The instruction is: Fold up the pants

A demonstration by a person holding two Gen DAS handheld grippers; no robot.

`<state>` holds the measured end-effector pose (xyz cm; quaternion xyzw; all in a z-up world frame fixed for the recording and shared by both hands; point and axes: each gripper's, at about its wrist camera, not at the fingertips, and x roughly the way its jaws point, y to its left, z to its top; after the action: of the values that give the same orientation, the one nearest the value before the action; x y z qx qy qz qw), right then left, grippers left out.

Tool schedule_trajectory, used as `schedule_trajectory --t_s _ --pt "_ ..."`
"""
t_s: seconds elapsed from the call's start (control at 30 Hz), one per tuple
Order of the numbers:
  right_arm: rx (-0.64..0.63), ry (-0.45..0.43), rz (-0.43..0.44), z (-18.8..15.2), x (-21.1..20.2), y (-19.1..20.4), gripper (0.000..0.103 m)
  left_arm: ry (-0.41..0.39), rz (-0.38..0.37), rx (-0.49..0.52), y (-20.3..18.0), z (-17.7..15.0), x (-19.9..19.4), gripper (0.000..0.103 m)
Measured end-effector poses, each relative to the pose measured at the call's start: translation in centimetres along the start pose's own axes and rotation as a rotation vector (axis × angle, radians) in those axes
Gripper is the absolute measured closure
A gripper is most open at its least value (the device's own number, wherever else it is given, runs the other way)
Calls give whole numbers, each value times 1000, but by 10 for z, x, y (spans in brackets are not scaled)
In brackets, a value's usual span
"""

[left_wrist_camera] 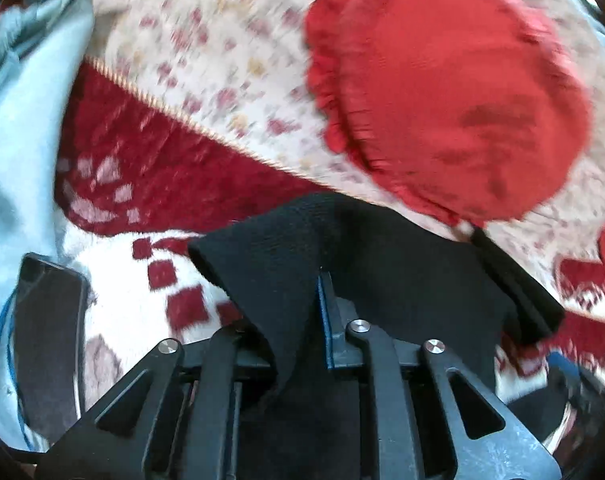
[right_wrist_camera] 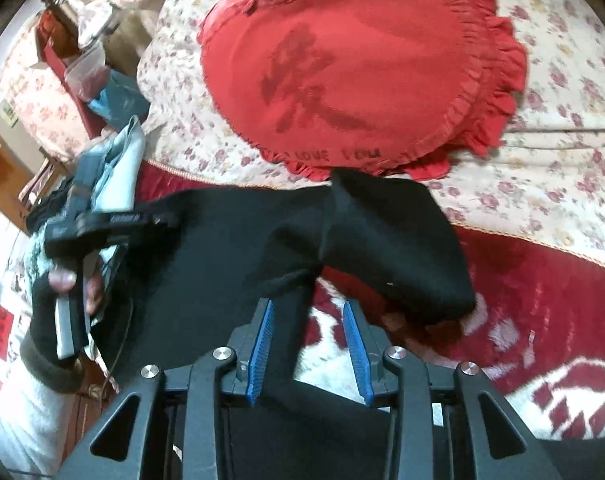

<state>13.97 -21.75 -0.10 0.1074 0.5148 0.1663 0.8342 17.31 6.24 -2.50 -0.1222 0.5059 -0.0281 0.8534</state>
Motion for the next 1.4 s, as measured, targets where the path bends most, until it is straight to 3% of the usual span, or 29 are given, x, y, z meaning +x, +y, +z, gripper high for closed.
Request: schedule_trajectory --t_s 0.13,0.2,0.27,0.37,0.43,0.53,0.77,0.87,0.93,1.0,1.07,1.2,1.33,1.4 --pt "29 -42 -7 -2 -19 -5 69 -86 -138 105 -26 -38 -63 91" --pt "40 -66 -13 -2 -30 -6 69 -136 -212 204 -41 -75 -96 91" --pt "51 -93 -24 -2 -41 -9 69 -144 -233 279 -45 -114 -110 91" --pt "59 -110 -35 0 -50 -12 68 -72 -192 238 -27 -144 -97 91" --pt "58 -110 -45 4 -51 -12 66 -9 -173 126 2 -156 -83 91" --pt "49 -105 -77 13 -43 -10 64 5 -169 37 27 -161 -78 92" --pt "-95 -6 -122 48 13 21 63 -8 -142 62 26 -164 -82 92" --pt "-164 100 -150 59 59 34 63 0 -142 63 28 -165 -78 92" --pt "-194 165 -224 60 88 34 63 -1 -141 63 29 -164 -78 92" --pt "-193 173 -273 58 102 24 93 -6 -139 63 31 -162 -80 92" --pt "-131 118 -221 54 84 12 96 -25 -123 73 32 -158 -84 92" --pt "-59 -77 -207 29 -19 -13 98 -61 -128 87 38 -148 -95 92" --pt "84 -241 -251 -36 -139 -58 98 -52 -131 108 41 -155 -93 92" --pt "171 -244 -275 -71 -171 -84 98 -33 -134 103 44 -161 -89 92"
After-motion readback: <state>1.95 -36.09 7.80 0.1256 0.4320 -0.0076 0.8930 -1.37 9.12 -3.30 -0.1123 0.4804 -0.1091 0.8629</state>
